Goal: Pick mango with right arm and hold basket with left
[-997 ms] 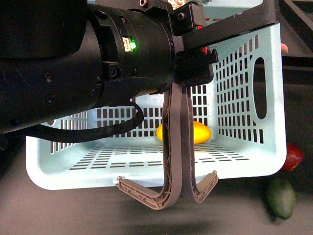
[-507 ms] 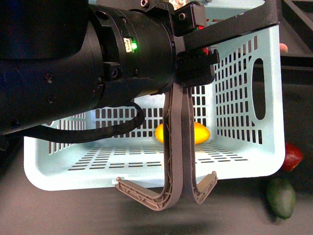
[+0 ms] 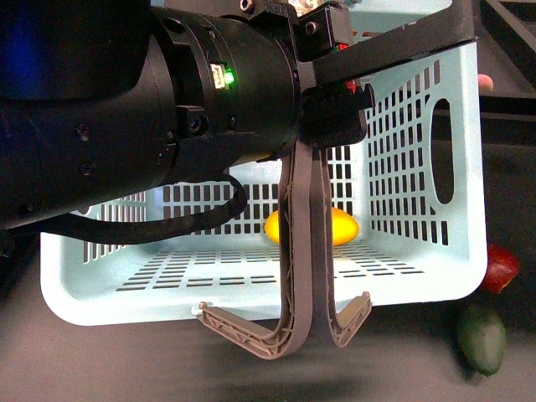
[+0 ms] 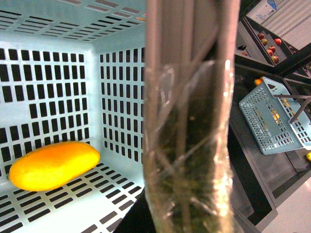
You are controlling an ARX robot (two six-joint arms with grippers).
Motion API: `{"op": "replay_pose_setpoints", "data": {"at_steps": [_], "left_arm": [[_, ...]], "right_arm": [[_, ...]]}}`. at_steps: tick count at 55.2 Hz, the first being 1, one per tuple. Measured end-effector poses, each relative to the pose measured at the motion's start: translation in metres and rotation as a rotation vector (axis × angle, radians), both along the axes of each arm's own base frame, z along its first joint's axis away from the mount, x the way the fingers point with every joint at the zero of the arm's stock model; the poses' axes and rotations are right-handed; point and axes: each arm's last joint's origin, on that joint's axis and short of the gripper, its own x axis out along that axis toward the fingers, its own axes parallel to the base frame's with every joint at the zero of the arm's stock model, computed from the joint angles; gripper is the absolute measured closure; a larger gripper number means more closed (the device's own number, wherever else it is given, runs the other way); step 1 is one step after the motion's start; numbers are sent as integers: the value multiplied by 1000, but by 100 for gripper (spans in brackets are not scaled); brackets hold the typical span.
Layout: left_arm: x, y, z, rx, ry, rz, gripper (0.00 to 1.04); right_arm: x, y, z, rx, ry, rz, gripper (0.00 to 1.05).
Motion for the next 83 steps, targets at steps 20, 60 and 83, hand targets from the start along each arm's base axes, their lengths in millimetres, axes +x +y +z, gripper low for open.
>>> {"op": "replay_pose_setpoints", "data": {"at_steps": [20,60,83], "left_arm": [[0,0,0,0,0,0,99],[0,0,0,3,-2,-1,99],[38,-2,7,102,-79,358,99]], "right_arm": [[-12,0,-3,-2,6,3,103],[-12,0,-3,-3,6,3,22],[-12,0,-3,-3,6,3,8]]}}
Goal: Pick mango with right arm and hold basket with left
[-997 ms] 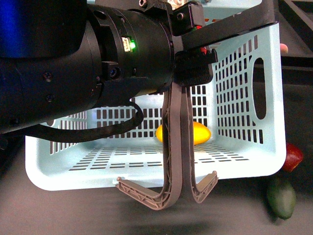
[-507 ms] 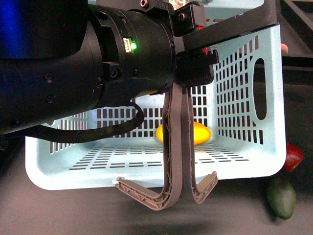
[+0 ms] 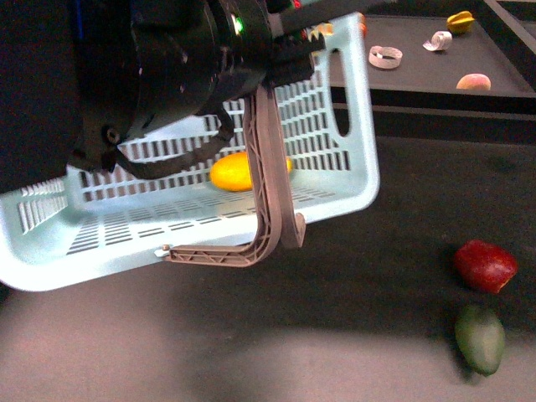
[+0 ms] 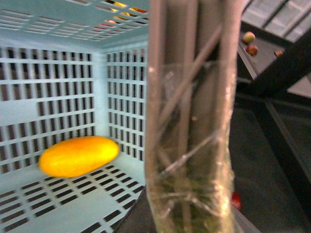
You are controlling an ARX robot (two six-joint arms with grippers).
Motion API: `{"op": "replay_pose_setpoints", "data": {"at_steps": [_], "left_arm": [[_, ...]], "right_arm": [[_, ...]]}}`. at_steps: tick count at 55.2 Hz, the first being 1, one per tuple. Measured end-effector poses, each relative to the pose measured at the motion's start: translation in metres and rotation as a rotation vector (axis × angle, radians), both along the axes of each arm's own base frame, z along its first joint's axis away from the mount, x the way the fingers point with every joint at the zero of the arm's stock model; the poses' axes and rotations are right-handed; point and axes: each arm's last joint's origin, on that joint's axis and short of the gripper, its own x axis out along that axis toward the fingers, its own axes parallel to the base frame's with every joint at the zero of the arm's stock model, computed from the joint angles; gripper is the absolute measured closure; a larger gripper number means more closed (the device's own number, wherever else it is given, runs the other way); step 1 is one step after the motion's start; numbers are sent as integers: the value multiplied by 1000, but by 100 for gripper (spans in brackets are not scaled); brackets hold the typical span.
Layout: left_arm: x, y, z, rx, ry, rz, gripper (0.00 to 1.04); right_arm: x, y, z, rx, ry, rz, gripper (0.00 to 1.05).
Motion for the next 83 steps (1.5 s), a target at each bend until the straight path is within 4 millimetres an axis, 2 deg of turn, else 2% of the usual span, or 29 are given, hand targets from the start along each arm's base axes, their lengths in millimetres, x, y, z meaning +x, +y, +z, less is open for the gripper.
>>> {"op": "replay_pose_setpoints", "data": {"at_steps": [9,16,24,26,34,42,46,57,66,83], "left_arm": [[21,13,3,-153,83,194,99],[40,35,-5,-344,155,379,99],[58,67,-14,-532,189,541,99],[63,81,-15,-586,189,591,99],[79,123,-21,-668,207,748,99],[90,162,-44,-717,231,897,99],[93,174,-56,-748,225,938,99],[93,185,-67,-837,281,965,99],[93,180,-67,-916,321,917,99],[100,172,-75,-882,360,821,99]], "right_arm": [[0,0,0,0,0,0,8],[0,0,0,0,0,0,8],[0,0,0,0,0,0,8],[0,0,0,0,0,0,8],[0,0,0,0,0,0,8],[0,0,0,0,0,0,8],[0,0,0,0,0,0,8],[0,0,0,0,0,0,8],[0,0,0,0,0,0,8],[0,0,0,0,0,0,8]]}}
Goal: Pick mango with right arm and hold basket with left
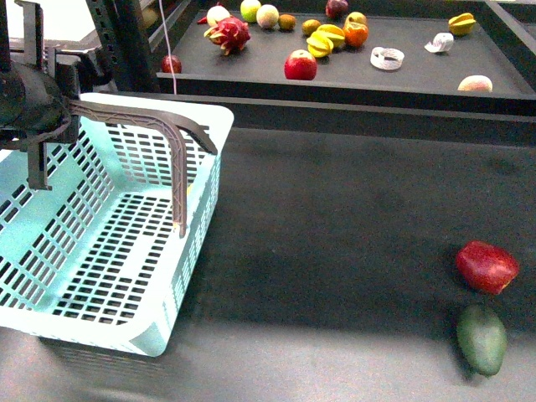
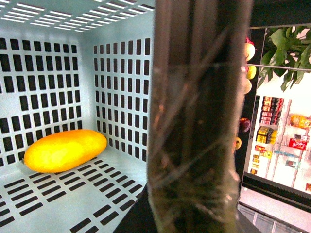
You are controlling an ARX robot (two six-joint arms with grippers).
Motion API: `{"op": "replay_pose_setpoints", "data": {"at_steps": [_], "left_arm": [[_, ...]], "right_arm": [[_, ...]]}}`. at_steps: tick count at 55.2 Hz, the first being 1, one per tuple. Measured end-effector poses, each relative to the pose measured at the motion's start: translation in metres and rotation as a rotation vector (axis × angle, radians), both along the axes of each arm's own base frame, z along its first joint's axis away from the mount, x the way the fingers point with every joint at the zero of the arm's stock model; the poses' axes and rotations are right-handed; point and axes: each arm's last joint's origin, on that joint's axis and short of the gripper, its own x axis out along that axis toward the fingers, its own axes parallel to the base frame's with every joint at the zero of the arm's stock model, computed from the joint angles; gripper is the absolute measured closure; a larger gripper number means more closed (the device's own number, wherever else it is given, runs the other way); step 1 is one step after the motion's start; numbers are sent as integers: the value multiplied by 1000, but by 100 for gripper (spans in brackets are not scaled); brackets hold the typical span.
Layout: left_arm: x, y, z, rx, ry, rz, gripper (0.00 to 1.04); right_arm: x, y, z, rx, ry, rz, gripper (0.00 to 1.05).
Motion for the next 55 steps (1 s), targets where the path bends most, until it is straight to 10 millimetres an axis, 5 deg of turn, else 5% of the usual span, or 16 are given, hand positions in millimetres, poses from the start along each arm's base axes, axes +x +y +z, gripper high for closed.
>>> {"op": "replay_pose_setpoints", "data": {"at_steps": [14,30,39,48,55], "left_arm": [[-9,0,10,97,46,-19,60],[-77,9,52,254,40,-1,7],[-129,28,67,349,22,42,8],[-168,52,57,423,63,101,8],[-180,61,52,472,119,110,8]], "right_arm": [[0,0,0,0,0,0,8],[0,0,0,0,0,0,8],[0,0,0,0,0,0,8],[0,0,0,0,0,0,8],[0,0,0,0,0,0,8]]}}
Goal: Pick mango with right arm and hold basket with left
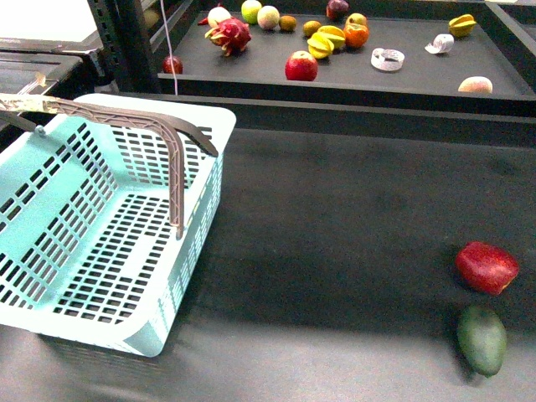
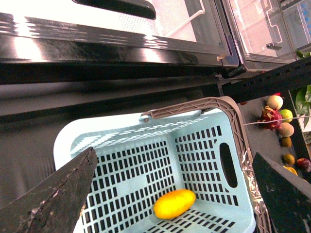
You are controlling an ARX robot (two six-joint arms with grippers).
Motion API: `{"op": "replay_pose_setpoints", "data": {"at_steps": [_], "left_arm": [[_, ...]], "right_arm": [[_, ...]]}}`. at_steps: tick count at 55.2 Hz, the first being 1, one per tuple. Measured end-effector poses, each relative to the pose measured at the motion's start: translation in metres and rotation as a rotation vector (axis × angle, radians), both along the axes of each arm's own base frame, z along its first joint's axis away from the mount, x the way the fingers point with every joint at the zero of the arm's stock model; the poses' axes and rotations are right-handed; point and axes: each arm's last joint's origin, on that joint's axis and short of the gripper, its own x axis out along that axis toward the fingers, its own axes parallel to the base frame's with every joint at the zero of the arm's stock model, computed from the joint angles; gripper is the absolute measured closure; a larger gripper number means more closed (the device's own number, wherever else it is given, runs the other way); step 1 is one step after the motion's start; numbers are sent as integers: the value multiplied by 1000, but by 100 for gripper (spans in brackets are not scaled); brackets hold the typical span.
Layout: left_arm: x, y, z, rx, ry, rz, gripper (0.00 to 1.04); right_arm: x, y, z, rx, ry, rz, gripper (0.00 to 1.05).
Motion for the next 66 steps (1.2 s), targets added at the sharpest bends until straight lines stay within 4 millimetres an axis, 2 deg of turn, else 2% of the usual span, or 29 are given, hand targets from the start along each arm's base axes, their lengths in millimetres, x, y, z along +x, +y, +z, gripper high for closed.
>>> {"op": "replay_pose_setpoints", "data": {"at_steps": [5,6,7,8,11,13,14,20,26,29,35,66], "left_arm": [[0,0,0,10,7,-14,8],[0,1,-2,14,5,-57,10],[0,2,-5,37,-53,-179,15],[-3,1,-7,116,-99,-320,21],[-14,-5,-6,315,-195,-547,31],[-19,-9,1,455,-258,-634,38],[-22,-12,7,581,-277,-674,44],[-37,-17,13,802,-243,-696,67],[-51,-23,10,854,-212,-723,95],[-56,-26,11,864,-208,-711,103],[-67,-36,12,875,-213,-725,103],[-98,-36,22,895,-239,-708,103]], "right_arm": [[0,0,0,0,0,0,8],[0,0,0,0,0,0,8],[0,0,0,0,0,0,8],[0,0,0,0,0,0,8],[0,0,0,0,0,-1,8],[0,0,0,0,0,0,8],[0,0,0,0,0,0,8],[0,0,0,0,1,-1,8],[0,0,0,0,1,0,8],[0,0,0,0,1,0,8],[0,0,0,0,1,0,8],[0,0,0,0,1,0,8]]}}
